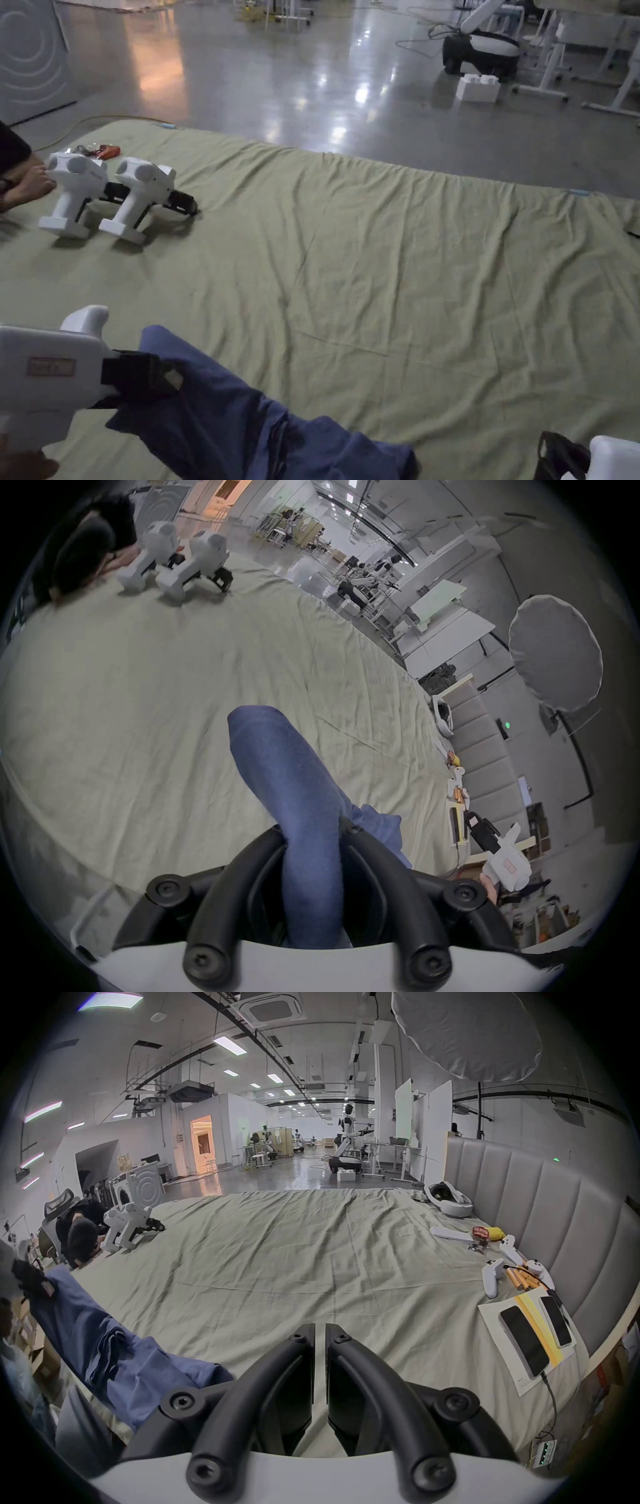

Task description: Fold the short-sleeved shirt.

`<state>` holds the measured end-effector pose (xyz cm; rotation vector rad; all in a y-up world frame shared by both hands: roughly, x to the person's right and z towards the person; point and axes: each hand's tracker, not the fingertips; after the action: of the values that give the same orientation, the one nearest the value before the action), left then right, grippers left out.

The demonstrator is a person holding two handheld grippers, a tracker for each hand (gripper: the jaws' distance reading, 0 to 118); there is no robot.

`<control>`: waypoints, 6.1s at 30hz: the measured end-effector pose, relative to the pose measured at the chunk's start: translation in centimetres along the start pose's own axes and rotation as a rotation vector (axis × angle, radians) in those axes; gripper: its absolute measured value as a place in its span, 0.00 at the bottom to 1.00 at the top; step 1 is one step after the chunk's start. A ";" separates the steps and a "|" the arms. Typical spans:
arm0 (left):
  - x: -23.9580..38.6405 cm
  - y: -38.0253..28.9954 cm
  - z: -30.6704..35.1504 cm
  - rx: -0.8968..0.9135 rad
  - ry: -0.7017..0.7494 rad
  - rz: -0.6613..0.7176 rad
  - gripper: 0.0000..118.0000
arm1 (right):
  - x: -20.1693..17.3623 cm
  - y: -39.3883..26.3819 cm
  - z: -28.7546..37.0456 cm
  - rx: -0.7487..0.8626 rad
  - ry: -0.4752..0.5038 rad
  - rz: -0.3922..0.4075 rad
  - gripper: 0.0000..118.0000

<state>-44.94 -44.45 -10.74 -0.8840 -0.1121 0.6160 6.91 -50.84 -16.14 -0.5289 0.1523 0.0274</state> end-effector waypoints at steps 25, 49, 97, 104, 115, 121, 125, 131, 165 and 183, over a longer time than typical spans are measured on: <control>19.1 -6.1 -9.5 -0.205 0.049 -0.346 0.19 | -0.8 -3.1 0.5 -0.070 0.066 0.043 0.07; 22.0 -11.0 -18.4 -0.262 0.021 -0.274 0.62 | 3.0 -3.6 1.5 -0.097 -0.004 -0.020 0.07; 18.3 -6.2 -5.5 0.927 0.335 -0.506 0.03 | -3.7 8.7 3.9 0.481 -0.131 -0.010 0.07; 16.4 -5.8 -5.0 0.907 0.360 -0.492 0.03 | -3.7 9.4 5.0 0.505 -0.141 -0.003 0.07; 9.4 -8.6 -7.4 0.534 0.297 -0.391 0.03 | -8.3 -1.8 1.4 0.057 0.098 -0.013 0.07; 5.7 -10.7 -8.7 0.354 0.218 -0.264 0.03 | -10.6 -7.4 -2.8 -0.093 0.083 0.018 0.07; 3.5 -11.3 -9.3 0.258 0.111 -0.180 0.29 | -9.7 -9.1 -4.9 -0.168 0.020 -0.029 0.07; 0.4 -10.3 -10.8 0.129 -0.120 -0.005 0.65 | -8.8 -10.1 -5.4 -0.183 0.037 -0.018 0.07; 0.0 -9.2 -19.4 -0.317 -0.565 0.189 0.25 | -8.2 -9.3 -4.9 -0.181 0.073 -0.006 0.07; -5.2 4.5 -1.4 -0.116 -0.332 0.127 0.25 | -2.2 3.9 -2.2 0.145 -0.013 0.033 0.07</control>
<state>-50.77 -46.13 -14.21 -0.8998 -0.3960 0.8795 4.17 -48.50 -19.61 -0.3810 0.1490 0.0518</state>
